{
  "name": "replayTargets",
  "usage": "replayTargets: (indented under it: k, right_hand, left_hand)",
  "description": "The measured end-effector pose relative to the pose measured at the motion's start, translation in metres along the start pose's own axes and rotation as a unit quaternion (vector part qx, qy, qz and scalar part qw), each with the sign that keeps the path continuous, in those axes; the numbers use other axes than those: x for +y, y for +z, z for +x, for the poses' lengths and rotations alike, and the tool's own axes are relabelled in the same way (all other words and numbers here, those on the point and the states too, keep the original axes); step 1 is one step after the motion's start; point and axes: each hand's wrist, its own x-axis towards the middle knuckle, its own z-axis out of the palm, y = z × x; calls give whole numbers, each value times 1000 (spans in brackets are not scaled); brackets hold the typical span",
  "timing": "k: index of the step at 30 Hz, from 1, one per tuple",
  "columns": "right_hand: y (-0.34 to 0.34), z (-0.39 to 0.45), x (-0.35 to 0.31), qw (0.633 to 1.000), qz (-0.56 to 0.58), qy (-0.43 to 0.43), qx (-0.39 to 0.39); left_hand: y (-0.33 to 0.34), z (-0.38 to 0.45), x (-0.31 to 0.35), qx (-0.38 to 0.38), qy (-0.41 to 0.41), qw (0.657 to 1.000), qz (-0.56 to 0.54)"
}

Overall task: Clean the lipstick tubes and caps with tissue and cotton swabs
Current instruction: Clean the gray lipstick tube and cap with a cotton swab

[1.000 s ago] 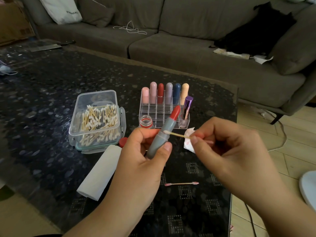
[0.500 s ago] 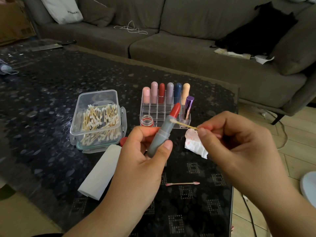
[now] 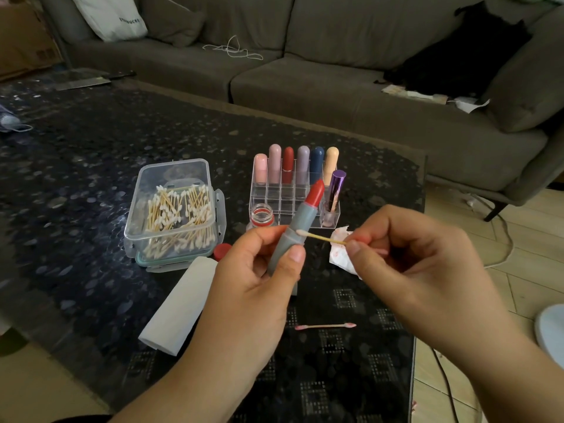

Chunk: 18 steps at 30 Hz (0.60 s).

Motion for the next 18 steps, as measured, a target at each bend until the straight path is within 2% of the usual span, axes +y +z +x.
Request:
replayTargets:
  k: [18]
  right_hand:
    - [-2,5,2,996,74,58,-3]
  left_hand:
    - [1,-2,0,-24,2,999,-40]
